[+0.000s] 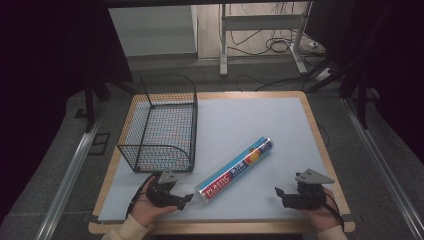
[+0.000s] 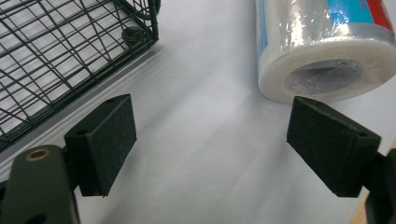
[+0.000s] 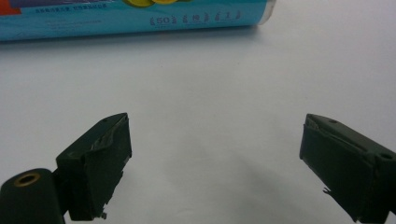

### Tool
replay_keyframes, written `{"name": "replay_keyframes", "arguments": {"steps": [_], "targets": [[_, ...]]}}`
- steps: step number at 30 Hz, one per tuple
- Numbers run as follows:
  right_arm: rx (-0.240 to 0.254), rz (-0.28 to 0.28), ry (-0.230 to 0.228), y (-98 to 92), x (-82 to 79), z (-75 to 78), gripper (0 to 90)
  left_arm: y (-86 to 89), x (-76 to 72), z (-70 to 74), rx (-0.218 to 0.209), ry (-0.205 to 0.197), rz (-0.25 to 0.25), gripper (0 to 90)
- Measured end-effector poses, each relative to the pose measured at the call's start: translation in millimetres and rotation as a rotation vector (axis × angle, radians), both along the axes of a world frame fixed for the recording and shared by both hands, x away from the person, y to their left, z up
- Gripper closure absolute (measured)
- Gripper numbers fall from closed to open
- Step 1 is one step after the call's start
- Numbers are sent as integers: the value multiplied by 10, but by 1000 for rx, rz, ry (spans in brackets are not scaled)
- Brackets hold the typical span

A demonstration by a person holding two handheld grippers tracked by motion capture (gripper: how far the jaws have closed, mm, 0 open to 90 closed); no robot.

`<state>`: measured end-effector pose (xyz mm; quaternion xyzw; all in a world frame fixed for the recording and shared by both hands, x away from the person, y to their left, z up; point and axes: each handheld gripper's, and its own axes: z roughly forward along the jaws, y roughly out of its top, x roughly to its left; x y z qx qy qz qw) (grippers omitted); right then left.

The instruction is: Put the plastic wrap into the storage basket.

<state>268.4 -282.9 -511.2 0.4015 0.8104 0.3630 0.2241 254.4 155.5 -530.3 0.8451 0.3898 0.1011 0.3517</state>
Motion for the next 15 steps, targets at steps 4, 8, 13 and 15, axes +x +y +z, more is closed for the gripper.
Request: {"name": "replay_keyframes", "arguments": {"steps": [4, 8, 13, 15], "targets": [[11, 1, -2, 1, 12, 8, 104, 5, 4, 5, 4, -3, 1, 157], [28, -16, 5, -19, 18, 28, 125, -8, -6, 5, 5, -4, -2, 157], [15, -11, 4, -18, 7, 30, 128, -26, -30, 27, -1, -10, -2, 157], [11, -6, 5, -10, 6, 25, 128, -29, -34, 36, 2, -9, -6, 157]]}}
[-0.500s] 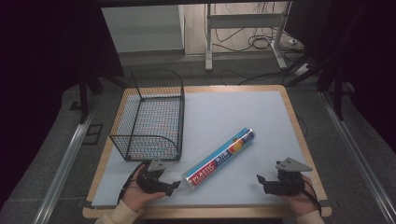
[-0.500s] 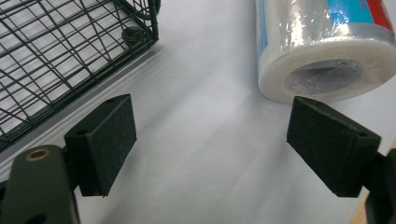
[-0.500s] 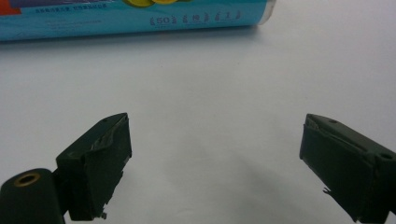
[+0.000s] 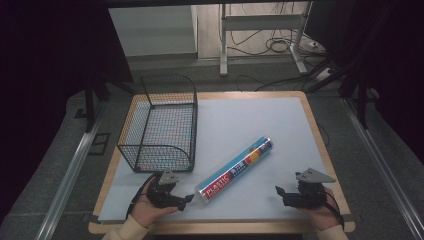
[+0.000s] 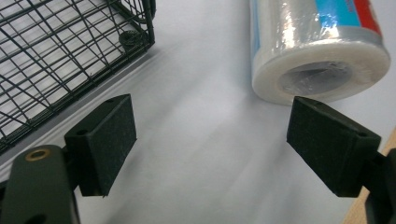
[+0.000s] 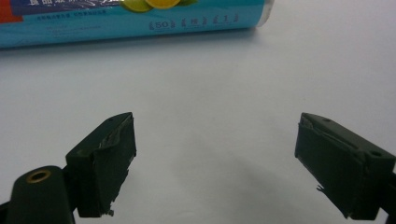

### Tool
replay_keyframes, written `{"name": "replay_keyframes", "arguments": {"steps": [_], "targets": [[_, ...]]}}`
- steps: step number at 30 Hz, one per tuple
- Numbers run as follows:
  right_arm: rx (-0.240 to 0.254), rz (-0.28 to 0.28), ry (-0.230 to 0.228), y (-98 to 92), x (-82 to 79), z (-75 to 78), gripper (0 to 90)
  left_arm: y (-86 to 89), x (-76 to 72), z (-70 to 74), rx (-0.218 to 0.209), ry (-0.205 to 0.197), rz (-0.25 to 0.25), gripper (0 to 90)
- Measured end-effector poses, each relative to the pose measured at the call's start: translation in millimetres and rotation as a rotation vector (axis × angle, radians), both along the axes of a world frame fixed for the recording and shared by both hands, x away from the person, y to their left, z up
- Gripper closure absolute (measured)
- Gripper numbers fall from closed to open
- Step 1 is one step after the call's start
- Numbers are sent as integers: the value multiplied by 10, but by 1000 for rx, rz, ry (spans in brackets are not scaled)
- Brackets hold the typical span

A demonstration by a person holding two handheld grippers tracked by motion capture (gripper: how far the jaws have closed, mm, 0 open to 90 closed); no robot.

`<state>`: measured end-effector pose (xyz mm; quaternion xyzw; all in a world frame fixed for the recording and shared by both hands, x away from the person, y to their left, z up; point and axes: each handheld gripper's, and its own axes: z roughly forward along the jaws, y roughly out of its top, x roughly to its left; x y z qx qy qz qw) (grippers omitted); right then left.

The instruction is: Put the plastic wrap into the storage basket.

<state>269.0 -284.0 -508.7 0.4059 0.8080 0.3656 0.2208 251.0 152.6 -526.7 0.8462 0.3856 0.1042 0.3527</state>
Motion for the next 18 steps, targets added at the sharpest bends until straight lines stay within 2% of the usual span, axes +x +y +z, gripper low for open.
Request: {"name": "replay_keyframes", "arguments": {"steps": [5, 9, 18], "targets": [[4, 12, 4, 8, 5, -7, 130, -15, -10, 28, 5, 1, -16, 156], [-4, 11, 0, 2, 5, -1, 131, -13, -14, 71, 0, -12, -8, 156], [-6, 15, 3, 0, -2, -4, 134, -29, -59, 273, -27, -29, -18, 155]]}}
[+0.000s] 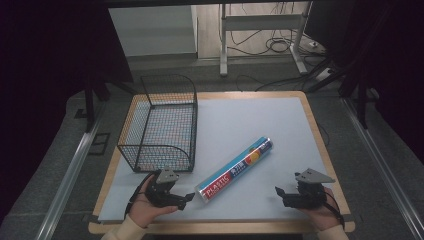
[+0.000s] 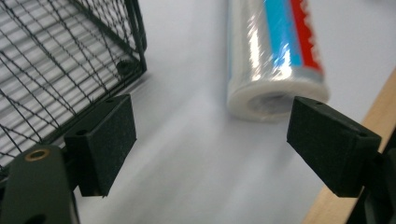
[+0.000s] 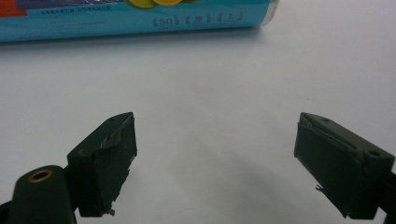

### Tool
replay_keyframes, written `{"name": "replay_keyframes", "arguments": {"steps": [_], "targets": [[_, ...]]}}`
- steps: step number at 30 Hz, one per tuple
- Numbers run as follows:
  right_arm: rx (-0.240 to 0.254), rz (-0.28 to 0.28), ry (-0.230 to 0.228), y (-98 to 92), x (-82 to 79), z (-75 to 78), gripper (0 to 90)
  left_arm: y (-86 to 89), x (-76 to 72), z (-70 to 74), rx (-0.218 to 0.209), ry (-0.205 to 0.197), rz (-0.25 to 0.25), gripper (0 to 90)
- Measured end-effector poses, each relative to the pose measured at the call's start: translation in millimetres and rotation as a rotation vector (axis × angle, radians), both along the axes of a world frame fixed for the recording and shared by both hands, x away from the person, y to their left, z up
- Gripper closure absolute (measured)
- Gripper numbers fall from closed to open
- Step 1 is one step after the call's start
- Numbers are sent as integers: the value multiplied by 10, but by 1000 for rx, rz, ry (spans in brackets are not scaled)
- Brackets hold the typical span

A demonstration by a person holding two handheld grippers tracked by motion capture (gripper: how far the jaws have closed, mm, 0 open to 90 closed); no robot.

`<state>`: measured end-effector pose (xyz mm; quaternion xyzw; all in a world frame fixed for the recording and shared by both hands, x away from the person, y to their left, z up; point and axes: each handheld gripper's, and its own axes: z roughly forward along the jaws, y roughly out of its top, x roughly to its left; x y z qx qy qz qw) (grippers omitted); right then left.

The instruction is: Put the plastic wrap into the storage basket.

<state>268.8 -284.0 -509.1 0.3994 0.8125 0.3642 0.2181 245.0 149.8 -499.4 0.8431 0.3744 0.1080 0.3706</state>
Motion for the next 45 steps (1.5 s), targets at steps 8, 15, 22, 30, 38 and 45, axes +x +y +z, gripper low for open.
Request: {"name": "replay_keyframes", "arguments": {"steps": [8, 15, 22, 30, 38, 45], "targets": [[-6, -7, -3, -14, 3, 5, 135, -48, -14, 101, 5, 14, -6, 157], [-12, -9, 0, -20, 2, 0, 135, -87, -17, 190, -3, 0, -16, 156], [-16, -13, 2, -30, 18, -17, 136, -205, 17, 244, 7, -9, -36, 157], [-18, -10, 0, -28, 11, -18, 136, -368, 62, 280, 9, -3, -64, 157], [-23, -7, 4, -26, 14, -25, 136, -516, 116, 249, 32, 9, -77, 160], [-25, -6, 5, -21, 13, -29, 136, -621, 151, 236, 62, 13, -77, 159]]}}
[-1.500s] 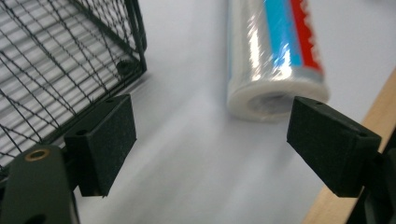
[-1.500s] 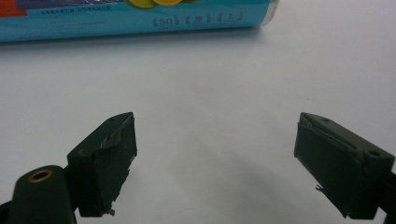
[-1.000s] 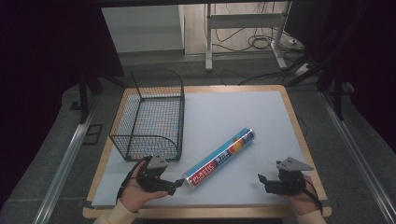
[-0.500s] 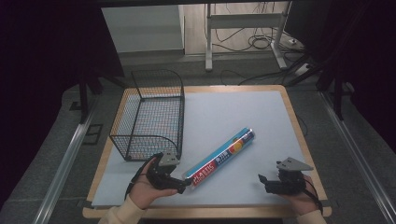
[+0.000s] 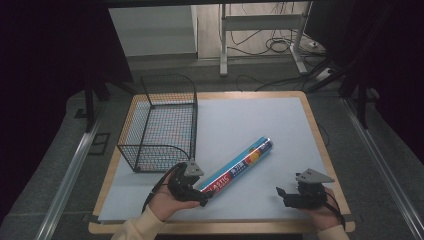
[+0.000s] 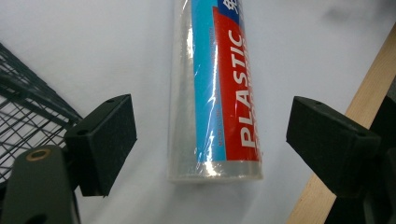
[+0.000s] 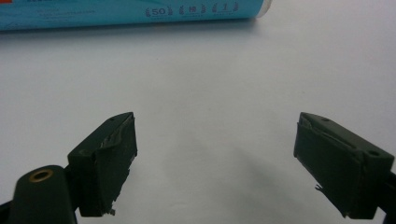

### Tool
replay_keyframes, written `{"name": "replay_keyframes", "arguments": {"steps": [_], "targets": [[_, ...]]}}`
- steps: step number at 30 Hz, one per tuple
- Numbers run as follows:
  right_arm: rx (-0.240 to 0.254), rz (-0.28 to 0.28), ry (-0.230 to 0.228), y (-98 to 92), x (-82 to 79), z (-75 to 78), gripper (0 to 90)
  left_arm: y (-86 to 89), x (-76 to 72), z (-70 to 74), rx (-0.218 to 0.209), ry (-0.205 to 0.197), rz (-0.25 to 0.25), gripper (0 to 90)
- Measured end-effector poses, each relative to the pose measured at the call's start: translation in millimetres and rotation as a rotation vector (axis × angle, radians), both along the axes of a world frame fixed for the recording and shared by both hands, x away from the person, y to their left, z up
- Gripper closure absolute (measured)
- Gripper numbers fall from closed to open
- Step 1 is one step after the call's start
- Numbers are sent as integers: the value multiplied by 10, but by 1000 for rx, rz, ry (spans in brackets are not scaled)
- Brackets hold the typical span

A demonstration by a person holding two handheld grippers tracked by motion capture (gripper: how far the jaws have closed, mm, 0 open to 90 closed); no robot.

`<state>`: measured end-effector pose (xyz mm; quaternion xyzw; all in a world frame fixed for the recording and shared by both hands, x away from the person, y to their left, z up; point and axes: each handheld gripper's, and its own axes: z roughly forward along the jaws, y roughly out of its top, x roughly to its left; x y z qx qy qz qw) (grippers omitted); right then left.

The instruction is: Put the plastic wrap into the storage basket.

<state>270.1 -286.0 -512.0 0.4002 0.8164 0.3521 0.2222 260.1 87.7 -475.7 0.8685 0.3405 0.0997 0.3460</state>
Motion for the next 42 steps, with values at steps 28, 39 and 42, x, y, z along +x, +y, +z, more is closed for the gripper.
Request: {"name": "replay_keyframes", "arguments": {"steps": [28, 39, 42], "targets": [[-7, 7, 6, 7, 1, -13, 138, -323, 230, 99, 18, 26, -16, 152], [-7, 9, 8, 8, 5, -18, 139, -521, 366, 57, 50, 33, -23, 152], [-4, 13, 9, 12, 1, -16, 139, -584, 396, 61, 64, 33, -20, 157]]}}
